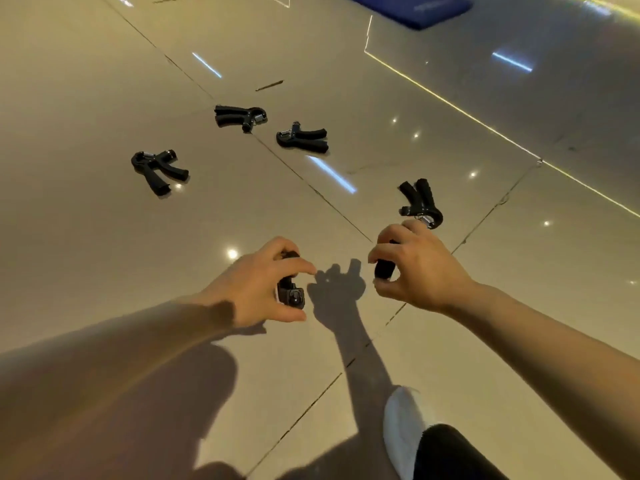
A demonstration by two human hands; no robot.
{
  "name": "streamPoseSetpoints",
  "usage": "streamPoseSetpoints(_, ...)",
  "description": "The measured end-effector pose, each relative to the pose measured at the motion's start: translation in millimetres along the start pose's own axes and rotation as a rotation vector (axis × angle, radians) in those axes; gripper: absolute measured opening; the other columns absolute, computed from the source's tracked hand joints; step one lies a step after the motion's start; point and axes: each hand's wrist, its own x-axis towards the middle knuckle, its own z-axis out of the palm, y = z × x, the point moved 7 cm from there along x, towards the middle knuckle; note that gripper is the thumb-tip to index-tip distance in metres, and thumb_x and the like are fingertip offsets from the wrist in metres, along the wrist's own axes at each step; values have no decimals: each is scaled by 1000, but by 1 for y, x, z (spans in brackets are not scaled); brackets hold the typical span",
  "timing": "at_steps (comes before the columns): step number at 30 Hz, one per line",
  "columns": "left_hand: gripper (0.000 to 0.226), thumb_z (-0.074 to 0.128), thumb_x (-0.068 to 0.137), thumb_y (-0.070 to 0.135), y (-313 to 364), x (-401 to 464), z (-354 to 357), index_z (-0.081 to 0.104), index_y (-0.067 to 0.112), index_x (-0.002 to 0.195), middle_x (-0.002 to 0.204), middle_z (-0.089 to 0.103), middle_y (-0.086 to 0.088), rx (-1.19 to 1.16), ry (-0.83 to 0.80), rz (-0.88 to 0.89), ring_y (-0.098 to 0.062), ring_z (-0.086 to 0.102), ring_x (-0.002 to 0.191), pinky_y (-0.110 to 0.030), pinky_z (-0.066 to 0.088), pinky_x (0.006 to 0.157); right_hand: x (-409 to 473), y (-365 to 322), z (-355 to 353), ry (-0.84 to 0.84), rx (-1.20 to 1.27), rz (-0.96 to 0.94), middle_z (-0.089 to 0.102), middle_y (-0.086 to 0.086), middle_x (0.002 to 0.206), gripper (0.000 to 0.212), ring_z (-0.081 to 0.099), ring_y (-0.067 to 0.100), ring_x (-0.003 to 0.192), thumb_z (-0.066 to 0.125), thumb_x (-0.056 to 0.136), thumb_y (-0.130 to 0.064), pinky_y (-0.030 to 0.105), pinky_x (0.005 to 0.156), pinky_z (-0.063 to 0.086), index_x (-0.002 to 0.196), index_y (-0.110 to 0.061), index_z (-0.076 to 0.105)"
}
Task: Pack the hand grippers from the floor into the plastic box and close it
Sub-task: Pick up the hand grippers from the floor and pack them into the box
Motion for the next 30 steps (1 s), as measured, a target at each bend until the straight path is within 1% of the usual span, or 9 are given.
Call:
streamPoseSetpoints(3,60,75,67,52,66,-22,-36,50,47,121,121,34,19,-50,78,15,2,38,105,-2,28,79,-61,1,-61,100,158,194,52,-10,110,31,45,12,102,63,81,-46,25,82,39,107,-28,65)
streamPoseSetpoints(7,58,75,61,55,163,-59,-105,44,55,111,115,38,27,-79,171,77,0,39,109,-20,32,91,-135,-19,-153,264,387,389,56,-12,103,31,50,5,92,66,81,-44,12,68,36,108,-29,64)
streamPoseSetpoints(9,62,75,58,59,212,-85,-145,50,49,113,111,42,30,-106,264,122,0,44,109,-23,35,94,-167,-38,-201,335,407,410,56,-13,98,30,49,5,89,65,82,-44,11,64,34,107,-28,64)
streamPoseSetpoints(13,66,68,56,69,294,-149,-200,58,40,114,109,58,17,-252,541,217,-2,55,101,-20,44,87,-236,-76,-283,530,466,430,58,-14,94,29,55,8,91,66,81,-44,21,73,45,103,-25,67)
streamPoseSetpoints(17,48,74,65,49,350,-205,-199,57,38,109,101,55,22,-474,720,226,8,51,96,-12,40,77,-310,-114,-327,633,497,450,60,-13,94,28,54,5,89,67,81,-42,10,66,40,102,-24,68)
streamPoseSetpoints(20,49,70,63,52,374,-230,-175,55,44,109,104,56,18,-567,686,215,8,51,97,-6,40,71,-361,-141,-343,674,534,466,62,-12,93,25,56,3,88,69,80,-39,6,63,37,100,-23,68)
streamPoseSetpoints(24,50,75,71,40,400,-256,-146,55,38,118,103,51,23,-487,592,254,20,45,89,5,36,65,-423,-171,-342,688,537,523,62,-12,93,23,55,0,84,70,79,-38,6,61,37,97,-24,68)
streamPoseSetpoints(27,47,75,72,38,416,-274,-138,59,32,115,103,54,19,-523,569,276,17,46,87,5,36,63,-465,-185,-336,699,526,597,62,-12,92,24,55,-3,82,70,78,-39,5,57,39,97,-24,68)
streamPoseSetpoints(30,47,71,65,48,432,-287,-129,62,32,108,102,58,18,-564,524,323,19,49,89,3,37,64,-493,-193,-337,707,514,645,64,-12,92,26,57,-1,83,71,77,-40,3,56,41,97,-24,68)
